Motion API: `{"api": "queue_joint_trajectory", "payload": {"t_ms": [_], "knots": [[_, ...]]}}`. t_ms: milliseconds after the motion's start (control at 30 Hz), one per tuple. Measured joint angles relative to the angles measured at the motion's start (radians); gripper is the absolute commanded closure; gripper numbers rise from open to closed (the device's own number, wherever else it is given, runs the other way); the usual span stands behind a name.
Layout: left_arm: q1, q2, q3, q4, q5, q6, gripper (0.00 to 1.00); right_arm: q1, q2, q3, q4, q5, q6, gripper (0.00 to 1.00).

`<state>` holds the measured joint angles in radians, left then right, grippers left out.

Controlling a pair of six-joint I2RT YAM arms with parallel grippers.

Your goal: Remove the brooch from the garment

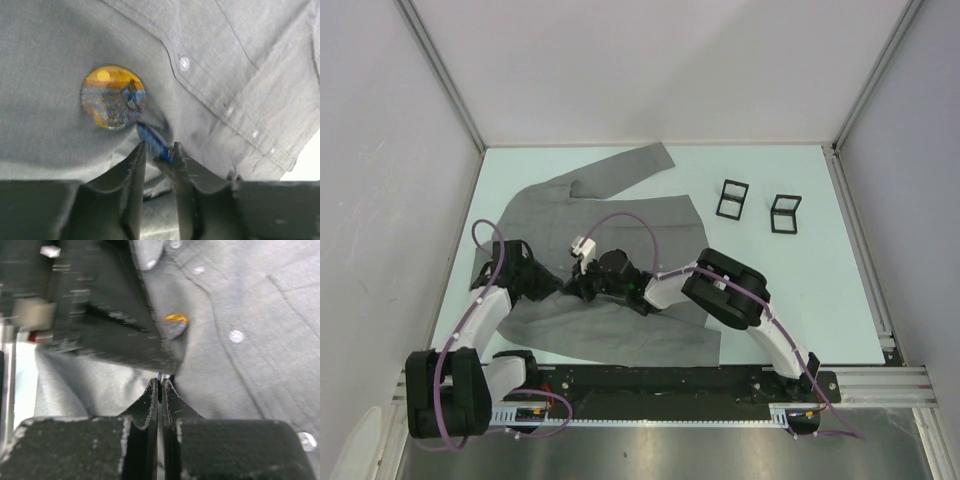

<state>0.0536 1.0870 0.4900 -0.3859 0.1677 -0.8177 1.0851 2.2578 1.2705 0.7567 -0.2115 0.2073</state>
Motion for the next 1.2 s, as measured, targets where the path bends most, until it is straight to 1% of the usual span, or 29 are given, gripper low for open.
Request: {"api": "queue_joint_trajectory", "payload": {"t_ms": [67,200,233,300,333,400,433,567,633,800,1000,1200], "knots": [[0.0,-0.023,0.005,-0.023,-0.003,0.008,0.56,-0.014,0.008,0.005,0.002,-0.008,0.037,1.0],[0.0,-0.063,0.011,-0.046,-0.031,0.008,0.55,-0.05,0.021,0.013,0.003,-0.054,0.145,1.0],[0.0,-0.068,0.011,-0.047,-0.037,0.008,0.52,-0.06,0.026,0.018,0.004,-0.071,0.178,1.0],[0.004,-0.073,0.011,-0.047,-0.05,0.006,0.49,-0.079,0.037,0.024,0.005,-0.107,0.255,1.0],[0.006,-0.074,0.011,-0.046,-0.053,0.005,0.45,-0.085,0.041,0.029,0.005,-0.123,0.285,1.0],[0.013,-0.078,0.01,-0.043,-0.057,0.004,0.42,-0.094,0.053,0.039,0.005,-0.153,0.344,1.0],[0.017,-0.082,0.01,-0.042,-0.058,0.002,0.39,-0.1,0.064,0.05,0.005,-0.172,0.379,1.0],[0.034,-0.096,0.01,-0.034,-0.06,-0.005,0.34,-0.11,0.103,0.073,0.033,-0.227,0.497,1.0],[0.051,-0.098,0.01,-0.026,-0.059,-0.005,0.29,-0.11,0.118,0.084,0.041,-0.252,0.55,1.0],[0.088,-0.069,0.01,-0.006,-0.056,-0.004,0.27,-0.105,0.156,0.116,0.056,-0.303,0.663,1.0],[0.098,-0.054,0.012,-0.006,-0.051,-0.001,0.24,-0.096,0.192,0.151,0.092,-0.343,0.769,1.0],[0.098,-0.1,0.08,-0.062,-0.06,0.029,0.16,-0.1,0.192,0.173,0.107,-0.383,0.822,1.0]]}}
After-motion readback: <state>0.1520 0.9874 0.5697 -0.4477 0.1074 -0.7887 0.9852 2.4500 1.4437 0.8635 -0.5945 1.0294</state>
